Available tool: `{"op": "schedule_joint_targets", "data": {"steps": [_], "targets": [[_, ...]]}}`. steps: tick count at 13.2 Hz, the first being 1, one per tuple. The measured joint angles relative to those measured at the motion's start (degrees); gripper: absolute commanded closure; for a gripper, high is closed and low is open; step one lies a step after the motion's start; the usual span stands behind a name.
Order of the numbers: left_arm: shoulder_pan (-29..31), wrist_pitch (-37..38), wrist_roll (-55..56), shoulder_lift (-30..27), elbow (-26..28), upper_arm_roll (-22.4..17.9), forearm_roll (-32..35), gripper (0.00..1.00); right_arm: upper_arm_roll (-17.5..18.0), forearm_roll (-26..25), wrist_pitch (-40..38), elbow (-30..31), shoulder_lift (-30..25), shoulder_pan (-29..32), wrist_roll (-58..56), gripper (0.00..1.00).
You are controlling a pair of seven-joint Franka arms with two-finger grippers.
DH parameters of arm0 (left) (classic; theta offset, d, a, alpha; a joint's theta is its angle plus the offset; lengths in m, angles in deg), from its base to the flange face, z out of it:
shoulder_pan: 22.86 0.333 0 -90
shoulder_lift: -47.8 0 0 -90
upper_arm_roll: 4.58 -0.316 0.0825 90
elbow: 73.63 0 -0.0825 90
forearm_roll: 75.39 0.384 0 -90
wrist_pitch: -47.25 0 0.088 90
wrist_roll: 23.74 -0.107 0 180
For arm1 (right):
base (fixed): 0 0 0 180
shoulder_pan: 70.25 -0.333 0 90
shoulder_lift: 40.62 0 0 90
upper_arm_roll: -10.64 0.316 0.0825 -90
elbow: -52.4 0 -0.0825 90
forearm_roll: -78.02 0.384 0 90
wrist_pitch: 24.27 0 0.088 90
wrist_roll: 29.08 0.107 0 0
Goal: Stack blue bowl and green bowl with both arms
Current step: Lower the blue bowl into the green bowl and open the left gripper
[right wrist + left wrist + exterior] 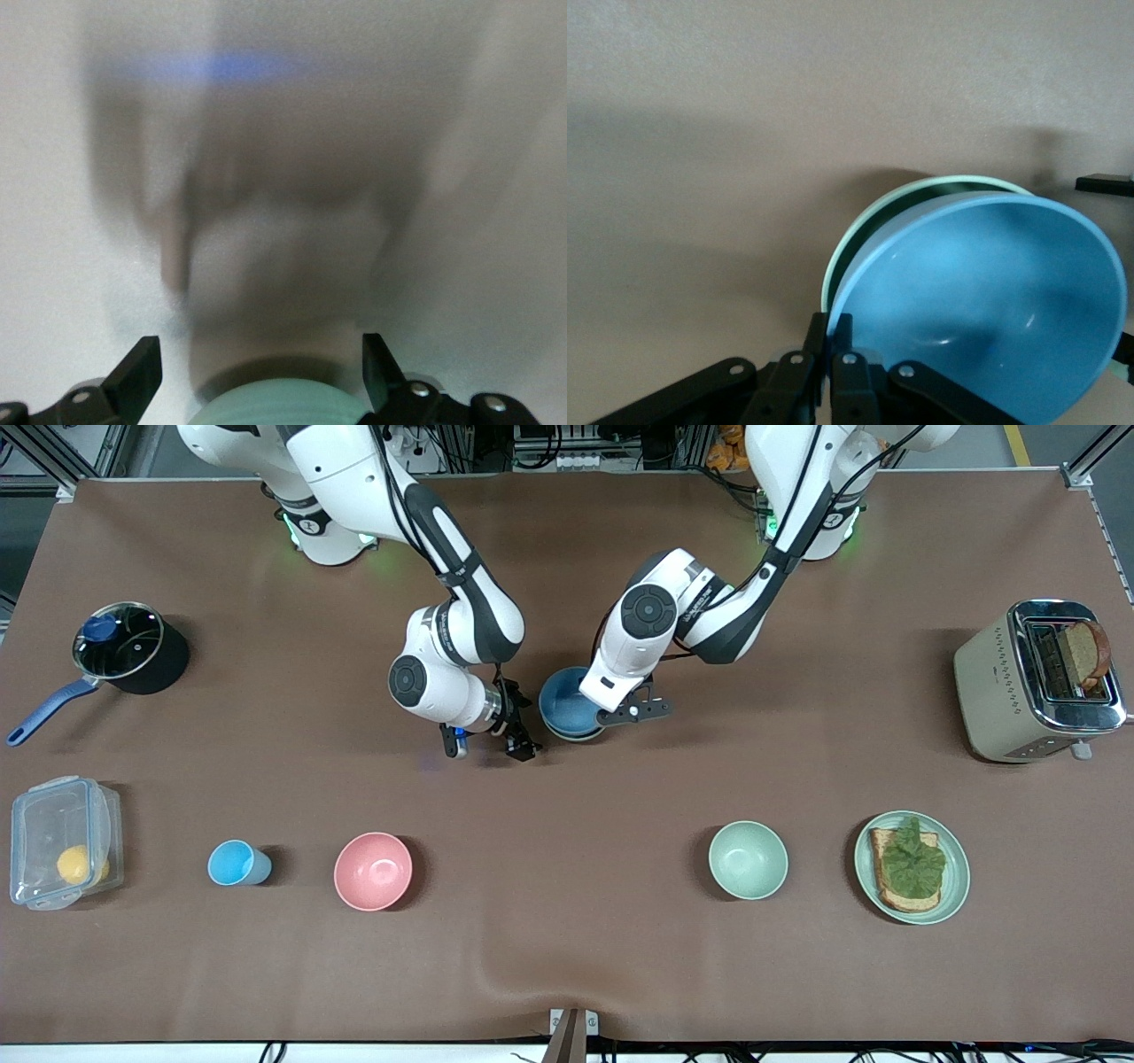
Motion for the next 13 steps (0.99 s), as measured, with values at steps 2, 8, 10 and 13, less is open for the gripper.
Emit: {"op": "schedule_joint_targets", "data": {"steps": [2,8,10,13], "targets": [[0.0,-0.3,0.0,0.3,0.0,0.0,0.0,1.0,0.0,0.0,0.0,-0.1,0.0,0.0,0.0,0.0],[0.0,-1.7,0.0,1.3,0.0,0.0,0.0,0.44,0.1,0.0,-0.1,-0.1,0.0,0.0,0.0,0.0],[0.0,-1.9,0.0,1.5,0.0,-0.1,0.0,0.0,0.1,0.0,-0.1,-0.2,0.0,0.0,0.0,0.0],[0.1,-2.1,0.0,1.5,-0.2,-0.1,0.0,0.0,0.1,0.0,-0.1,-0.3,0.0,0.0,0.0,0.0]]}}
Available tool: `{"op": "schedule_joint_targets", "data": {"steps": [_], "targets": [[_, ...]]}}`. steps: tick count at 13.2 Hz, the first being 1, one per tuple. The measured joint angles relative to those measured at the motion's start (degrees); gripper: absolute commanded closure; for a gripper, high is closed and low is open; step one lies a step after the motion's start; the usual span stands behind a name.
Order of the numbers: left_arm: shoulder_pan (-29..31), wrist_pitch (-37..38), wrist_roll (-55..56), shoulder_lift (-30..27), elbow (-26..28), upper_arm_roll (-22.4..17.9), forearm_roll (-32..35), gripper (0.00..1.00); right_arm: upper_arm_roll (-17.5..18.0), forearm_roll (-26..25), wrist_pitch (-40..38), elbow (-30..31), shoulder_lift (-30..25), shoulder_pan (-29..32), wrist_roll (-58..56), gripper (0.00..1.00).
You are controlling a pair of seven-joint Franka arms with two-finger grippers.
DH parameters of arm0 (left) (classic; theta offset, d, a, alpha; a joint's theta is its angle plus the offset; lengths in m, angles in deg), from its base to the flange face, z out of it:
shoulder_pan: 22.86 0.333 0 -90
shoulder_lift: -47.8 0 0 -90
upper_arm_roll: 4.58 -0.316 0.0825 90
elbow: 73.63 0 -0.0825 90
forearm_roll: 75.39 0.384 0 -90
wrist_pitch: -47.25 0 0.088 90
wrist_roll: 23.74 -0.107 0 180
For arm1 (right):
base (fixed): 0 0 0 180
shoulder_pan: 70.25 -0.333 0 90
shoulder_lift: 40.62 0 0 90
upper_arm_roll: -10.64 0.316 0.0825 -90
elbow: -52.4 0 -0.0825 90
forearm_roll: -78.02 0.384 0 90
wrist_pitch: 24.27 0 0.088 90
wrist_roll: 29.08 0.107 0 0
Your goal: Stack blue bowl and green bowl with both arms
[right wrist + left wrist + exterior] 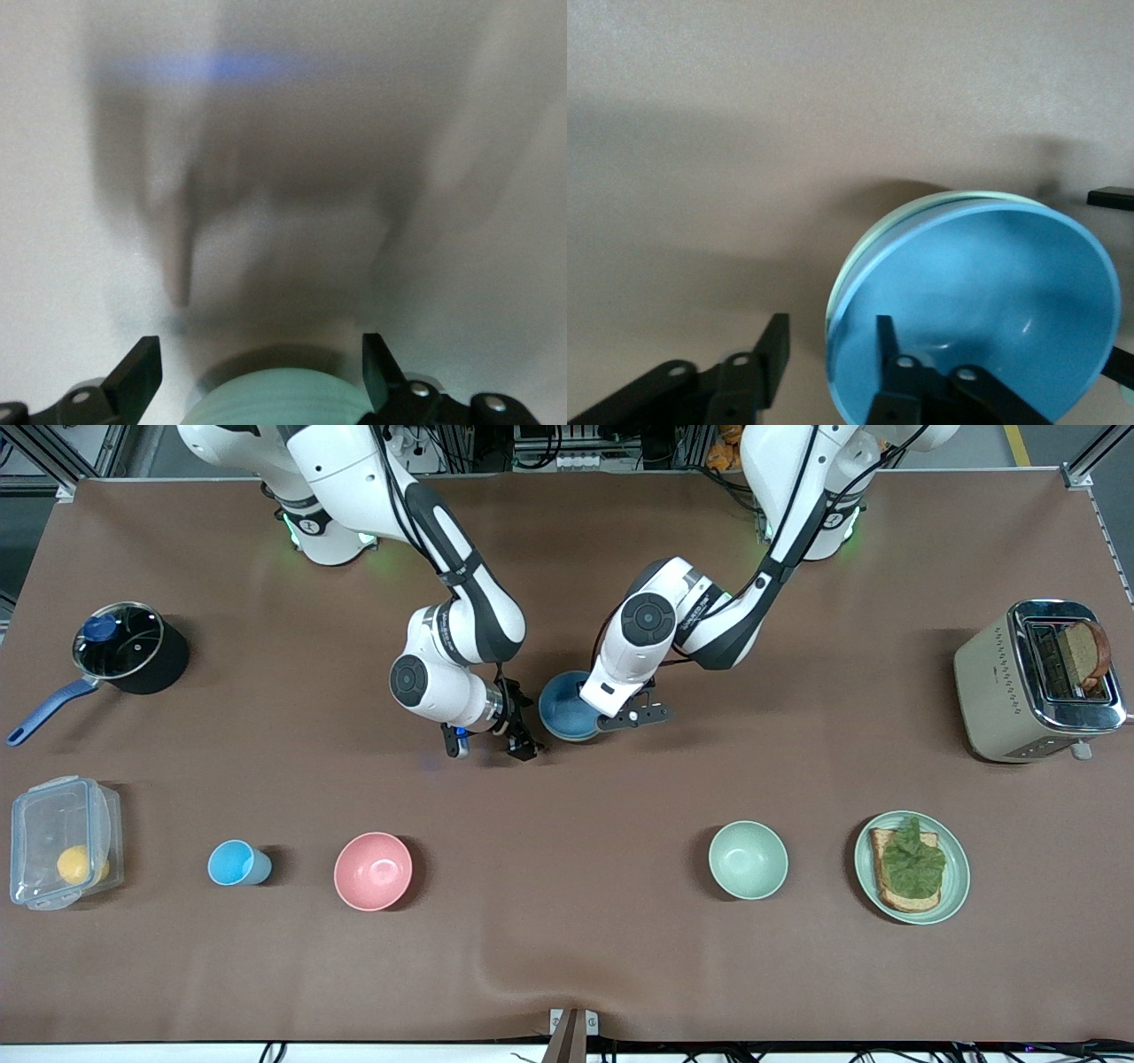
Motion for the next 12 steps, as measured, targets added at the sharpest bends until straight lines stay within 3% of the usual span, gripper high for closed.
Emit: {"op": "schedule_joint_targets", "data": {"steps": [3,6,12], "targets": [[0.2,-0.1,0.0,-0.7,-1.1,-0.1,0.0,0.0,0.0,0.0,0.0,-0.2,0.0,0.0,0.0,0.0],[3.0,3.4,0.1,-6.0,-2.2,-0.3,0.0,0.0,0.0,0.0,0.0,-0.3,0.0,0.0,0.0,0.0],[15.6,22.8,-2.9,-20.9,-6.8,-0.7,0.0,0.0,-0.1,-0.4,-1.6,-0.4,0.0,0.0,0.0,0.0]]}}
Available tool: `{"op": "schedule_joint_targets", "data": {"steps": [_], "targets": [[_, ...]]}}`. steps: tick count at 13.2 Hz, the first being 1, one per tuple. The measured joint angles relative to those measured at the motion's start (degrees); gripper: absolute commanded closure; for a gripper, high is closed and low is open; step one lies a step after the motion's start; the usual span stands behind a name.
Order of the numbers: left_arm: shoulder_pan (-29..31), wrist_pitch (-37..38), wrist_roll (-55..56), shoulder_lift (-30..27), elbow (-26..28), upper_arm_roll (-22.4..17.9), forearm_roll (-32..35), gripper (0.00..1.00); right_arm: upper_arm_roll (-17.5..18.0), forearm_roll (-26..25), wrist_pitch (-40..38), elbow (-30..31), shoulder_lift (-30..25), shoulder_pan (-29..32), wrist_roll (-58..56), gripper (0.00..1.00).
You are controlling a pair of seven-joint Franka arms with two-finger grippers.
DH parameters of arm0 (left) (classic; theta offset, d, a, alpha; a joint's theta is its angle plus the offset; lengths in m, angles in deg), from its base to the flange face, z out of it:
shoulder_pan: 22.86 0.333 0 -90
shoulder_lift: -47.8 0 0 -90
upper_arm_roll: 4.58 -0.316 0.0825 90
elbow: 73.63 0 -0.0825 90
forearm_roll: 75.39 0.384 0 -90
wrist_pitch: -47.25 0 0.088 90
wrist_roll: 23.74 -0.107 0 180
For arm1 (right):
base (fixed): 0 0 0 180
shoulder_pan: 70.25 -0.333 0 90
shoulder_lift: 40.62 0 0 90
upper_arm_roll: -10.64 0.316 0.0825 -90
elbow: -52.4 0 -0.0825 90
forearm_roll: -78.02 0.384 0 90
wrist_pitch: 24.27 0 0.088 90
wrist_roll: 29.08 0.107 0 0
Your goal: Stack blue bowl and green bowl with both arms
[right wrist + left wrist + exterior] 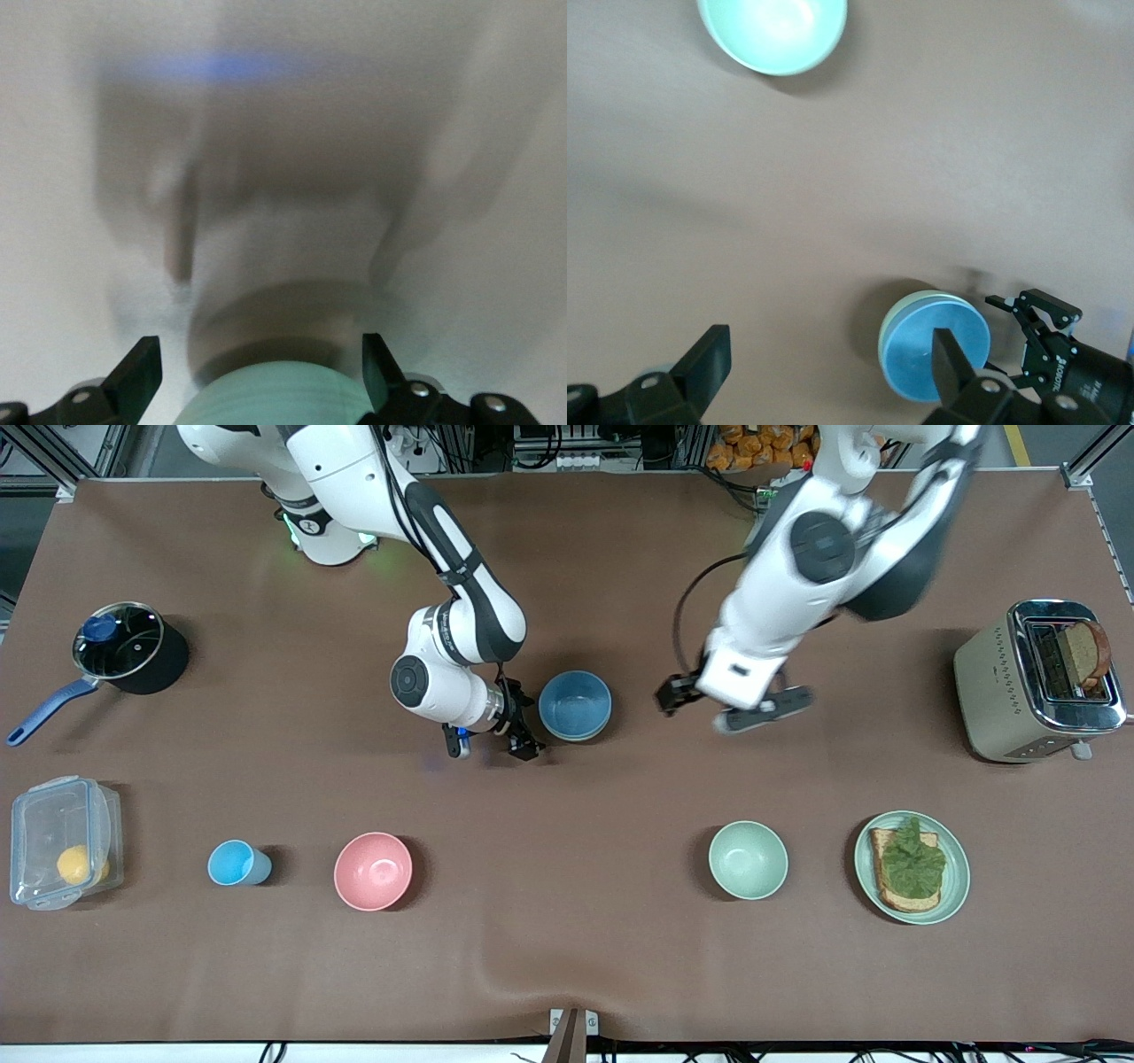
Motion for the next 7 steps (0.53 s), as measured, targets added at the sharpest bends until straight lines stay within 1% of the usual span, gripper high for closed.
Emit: {"op": "schedule_joint_targets", "data": {"steps": [1,3,5,7], "targets": [[1.7,4.2,-1.6,-0.8,-2.4,-0.1,0.0,0.0,-0.3,-0.6,-1.0,-0.1,-0.1,0.0,0.0,0.0],[4.7,11.2,-4.9,-1.2,-7.0,-0.2,0.0,0.0,-1.9,-4.6,-5.2,-0.3,-0.9,0.4,0.0,0.0],[7.1,14.2,-6.9,-1.4,-9.7,-0.5,0.5,0.0,-5.4,-9.4,-13.1,-0.7,-2.6,0.9,0.0,0.0],[9.1,16.9,-9.9,-2.2,-11.5,-0.5,3.0,0.0,-9.5,-14.1,-20.1,-0.8,-4.8,1.2,-0.7,0.0]]}}
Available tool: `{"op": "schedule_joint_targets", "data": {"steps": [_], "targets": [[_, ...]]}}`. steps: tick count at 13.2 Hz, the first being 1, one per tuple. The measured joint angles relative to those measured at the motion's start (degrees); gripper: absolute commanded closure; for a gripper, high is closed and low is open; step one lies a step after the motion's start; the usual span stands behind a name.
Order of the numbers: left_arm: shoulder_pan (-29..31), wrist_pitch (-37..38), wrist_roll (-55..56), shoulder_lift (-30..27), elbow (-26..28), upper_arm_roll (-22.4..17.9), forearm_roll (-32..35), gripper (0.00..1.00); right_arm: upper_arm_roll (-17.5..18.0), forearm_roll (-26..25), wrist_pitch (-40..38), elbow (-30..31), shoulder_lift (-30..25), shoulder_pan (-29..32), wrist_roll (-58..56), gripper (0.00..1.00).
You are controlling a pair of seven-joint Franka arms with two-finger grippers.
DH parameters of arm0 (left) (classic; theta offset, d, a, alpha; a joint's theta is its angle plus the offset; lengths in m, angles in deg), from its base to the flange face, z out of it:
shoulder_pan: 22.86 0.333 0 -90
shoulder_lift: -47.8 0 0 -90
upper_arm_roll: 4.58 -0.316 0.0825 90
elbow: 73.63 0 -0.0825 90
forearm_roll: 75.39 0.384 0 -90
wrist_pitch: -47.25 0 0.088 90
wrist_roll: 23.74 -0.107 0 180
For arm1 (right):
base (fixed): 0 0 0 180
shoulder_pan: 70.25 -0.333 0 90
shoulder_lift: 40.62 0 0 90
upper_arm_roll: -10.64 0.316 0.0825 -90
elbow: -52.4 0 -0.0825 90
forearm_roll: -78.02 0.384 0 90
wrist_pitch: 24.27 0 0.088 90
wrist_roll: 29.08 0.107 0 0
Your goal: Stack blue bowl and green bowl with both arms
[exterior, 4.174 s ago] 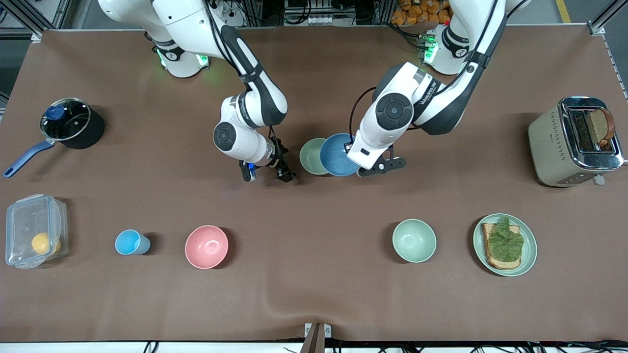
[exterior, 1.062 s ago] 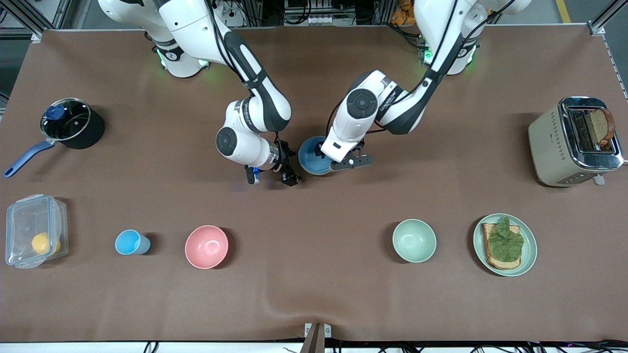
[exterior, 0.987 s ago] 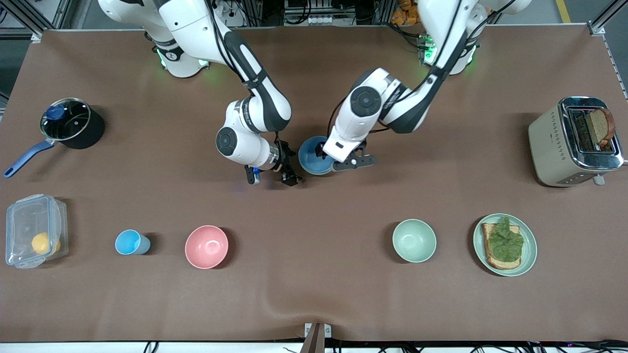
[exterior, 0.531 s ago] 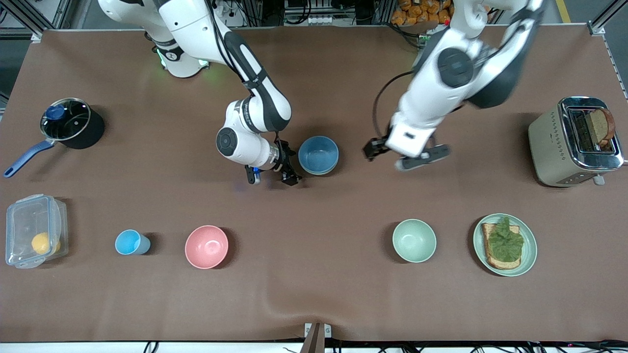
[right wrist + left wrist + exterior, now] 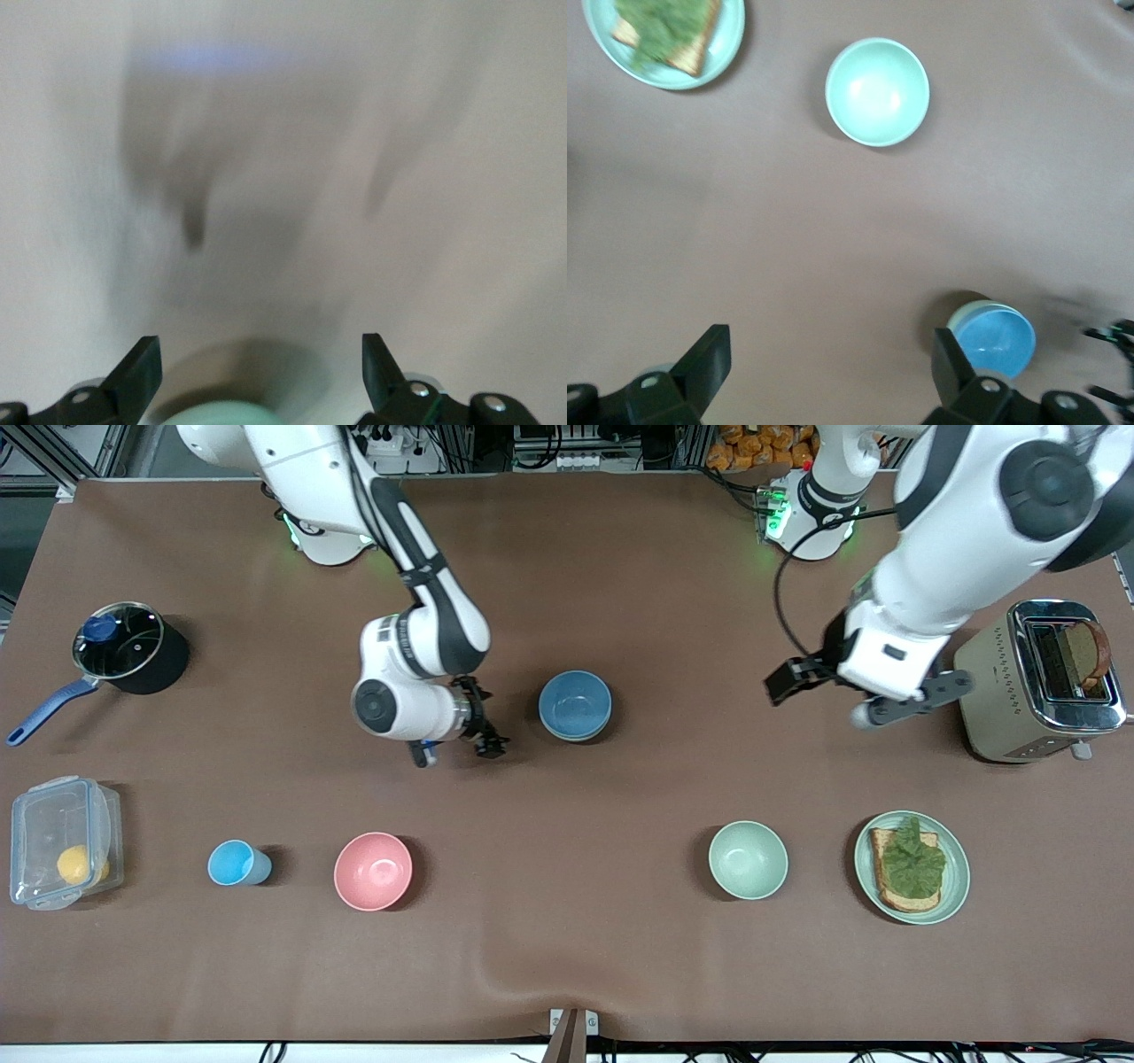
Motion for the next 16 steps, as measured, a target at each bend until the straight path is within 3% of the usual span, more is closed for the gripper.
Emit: {"op": "schedule_joint_targets", "data": {"steps": [6,9,12,16], "targets": [[8.7,6.1,-13.4,-4.2,-1.0,-0.2,1.6,0.0,-11.4,-8.0,-14.5,-0.3,-7.4,0.3,-9.8,0.0],[9.6,6.4,-15.2,-4.2,-1.0,-0.1,1.6,0.0,-13.4,-16.9,-21.4,-3.6,-8.8,0.4,-12.2,0.0],[9.5,6.5,-15.2,-4.9,-1.1,0.0,1.6,0.0,-16.5,-21.2,-30.6,-10.9,-8.9,1.4,-18.9,0.0],[9.5,7.7,-18.6,-6.2,-1.1,-1.1,1.6,0.0,-17.7,-26.0,-37.0,-18.5,-9.1,9.9,-37.8,0.0]]}}
